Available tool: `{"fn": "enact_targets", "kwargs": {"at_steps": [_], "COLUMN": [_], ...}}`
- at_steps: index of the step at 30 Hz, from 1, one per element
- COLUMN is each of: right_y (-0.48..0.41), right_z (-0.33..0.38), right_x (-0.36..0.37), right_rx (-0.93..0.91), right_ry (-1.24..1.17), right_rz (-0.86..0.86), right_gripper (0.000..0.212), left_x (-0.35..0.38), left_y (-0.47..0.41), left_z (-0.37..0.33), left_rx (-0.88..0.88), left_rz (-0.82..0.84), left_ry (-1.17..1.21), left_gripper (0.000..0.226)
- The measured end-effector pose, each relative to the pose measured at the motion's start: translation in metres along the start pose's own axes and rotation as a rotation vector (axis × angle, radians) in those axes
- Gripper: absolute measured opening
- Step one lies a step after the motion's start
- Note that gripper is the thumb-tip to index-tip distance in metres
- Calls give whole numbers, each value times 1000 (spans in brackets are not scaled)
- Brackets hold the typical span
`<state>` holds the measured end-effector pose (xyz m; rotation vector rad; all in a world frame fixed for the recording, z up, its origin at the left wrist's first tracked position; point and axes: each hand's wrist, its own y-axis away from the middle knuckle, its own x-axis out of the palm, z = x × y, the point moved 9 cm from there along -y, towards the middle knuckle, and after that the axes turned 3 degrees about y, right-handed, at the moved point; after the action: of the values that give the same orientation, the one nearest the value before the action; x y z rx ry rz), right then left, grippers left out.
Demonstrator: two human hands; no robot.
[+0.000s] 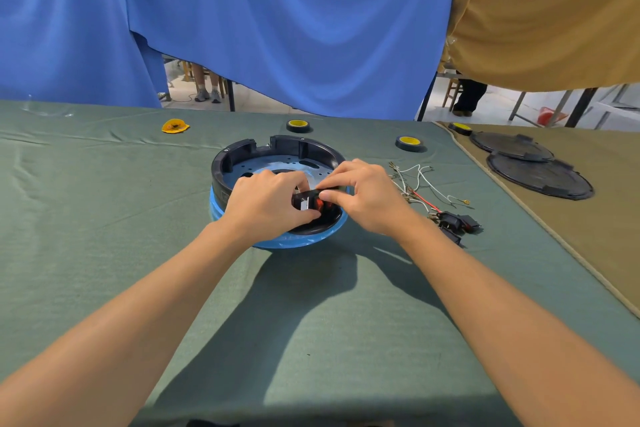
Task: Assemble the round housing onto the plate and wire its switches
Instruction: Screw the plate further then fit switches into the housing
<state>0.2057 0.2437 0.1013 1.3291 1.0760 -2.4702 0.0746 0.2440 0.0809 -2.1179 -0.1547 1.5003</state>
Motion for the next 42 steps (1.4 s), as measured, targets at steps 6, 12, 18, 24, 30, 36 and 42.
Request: {"fn": "enact_targets", "kwargs": {"at_steps": [6,12,18,24,30,36,42], "right_y": [-4,-1,-1,8,17,38,73], "right_z": [3,7,1,-3,-7,-14,-68], "right_x": [4,0,1,5,7,-13,-57], "right_rx": [-17,-70,5,64,112,117,429], "right_ry": [17,79,-21,-65,-88,-43,246], "right_rz": [84,-4,37,-19,-27,-163,-275], "right_gripper": [16,14,14,18,31,28,24], "left_x": [0,-1,-2,0,2,0,6], "left_y": [1,3,3,2,5,9,10], "left_z": [-4,-5,-3,-2,-12,-27,-55], "left_rx": [46,46,21,-36,-64,-93,-101], "left_rz": [-20,-24,-21,-40,-83,-86,-88], "left_ry": [-47,-59,-27,-26,-82,-94,-148], "left_gripper": [32,31,42,33,39,39,40]}}
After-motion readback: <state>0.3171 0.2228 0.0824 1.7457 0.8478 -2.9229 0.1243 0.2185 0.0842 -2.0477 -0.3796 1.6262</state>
